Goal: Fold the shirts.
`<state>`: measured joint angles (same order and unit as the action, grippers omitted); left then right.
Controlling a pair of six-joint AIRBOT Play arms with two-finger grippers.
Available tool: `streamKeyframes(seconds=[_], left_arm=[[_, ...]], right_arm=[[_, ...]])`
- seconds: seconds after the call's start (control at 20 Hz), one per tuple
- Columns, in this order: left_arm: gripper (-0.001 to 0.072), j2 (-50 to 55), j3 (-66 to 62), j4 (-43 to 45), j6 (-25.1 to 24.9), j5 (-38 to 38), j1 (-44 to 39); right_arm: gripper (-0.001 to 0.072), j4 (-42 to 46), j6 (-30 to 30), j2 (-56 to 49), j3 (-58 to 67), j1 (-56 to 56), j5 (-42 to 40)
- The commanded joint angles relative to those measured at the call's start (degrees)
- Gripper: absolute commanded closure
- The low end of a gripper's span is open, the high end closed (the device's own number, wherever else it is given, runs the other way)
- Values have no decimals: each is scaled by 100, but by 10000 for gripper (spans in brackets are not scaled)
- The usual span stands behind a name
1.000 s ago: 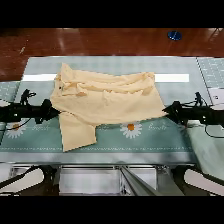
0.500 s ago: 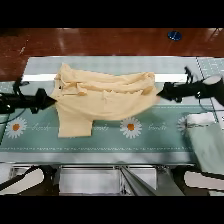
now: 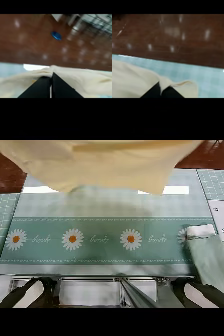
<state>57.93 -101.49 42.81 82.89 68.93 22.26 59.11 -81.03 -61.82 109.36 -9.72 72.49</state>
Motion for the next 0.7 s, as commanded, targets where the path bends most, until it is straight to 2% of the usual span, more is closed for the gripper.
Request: streamKeyframes(seconds=[0.0,0.15,0.35,0.5,0.65], left_arm=[[693,-612,-1377,1665,339,291,-2],[693,-1445,-1362,2691,442,570,-74],[693,-2435,-933,3921,494,684,-1241],[693,-2697,-557,4610,553,1064,-2013],[693,-2651,61,5134,855,1261,-2192]], right_arm=[[690,636,-33,1005,527,7,323],[689,1156,-157,1805,527,7,741],[689,1499,-348,2341,525,7,1381],[689,1488,-476,2365,450,7,1921],[689,1377,-535,2365,-203,7,1976]])
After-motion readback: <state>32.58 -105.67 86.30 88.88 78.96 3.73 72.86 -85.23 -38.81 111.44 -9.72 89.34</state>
